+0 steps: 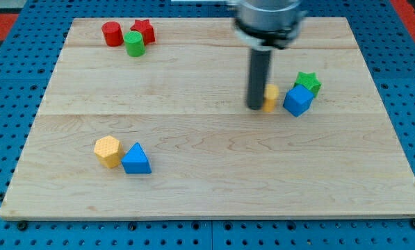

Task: Place the blue triangle diagonally bottom right to the blue cube

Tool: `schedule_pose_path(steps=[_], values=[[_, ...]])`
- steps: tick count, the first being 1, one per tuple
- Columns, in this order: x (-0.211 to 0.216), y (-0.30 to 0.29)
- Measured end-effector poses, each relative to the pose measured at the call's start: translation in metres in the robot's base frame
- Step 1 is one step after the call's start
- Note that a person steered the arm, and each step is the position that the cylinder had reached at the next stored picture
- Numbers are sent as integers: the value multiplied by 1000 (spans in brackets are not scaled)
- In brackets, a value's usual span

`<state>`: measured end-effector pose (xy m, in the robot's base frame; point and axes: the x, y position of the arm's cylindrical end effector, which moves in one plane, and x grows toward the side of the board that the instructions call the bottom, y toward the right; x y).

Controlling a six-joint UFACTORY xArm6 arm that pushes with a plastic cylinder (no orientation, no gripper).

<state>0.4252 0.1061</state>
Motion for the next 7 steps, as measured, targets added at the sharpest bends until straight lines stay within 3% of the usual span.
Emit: schedule_pose_path(steps=[1, 3, 4, 5, 7], values=[[9, -26], [24, -229], [56, -274], [100, -292], [109, -191]])
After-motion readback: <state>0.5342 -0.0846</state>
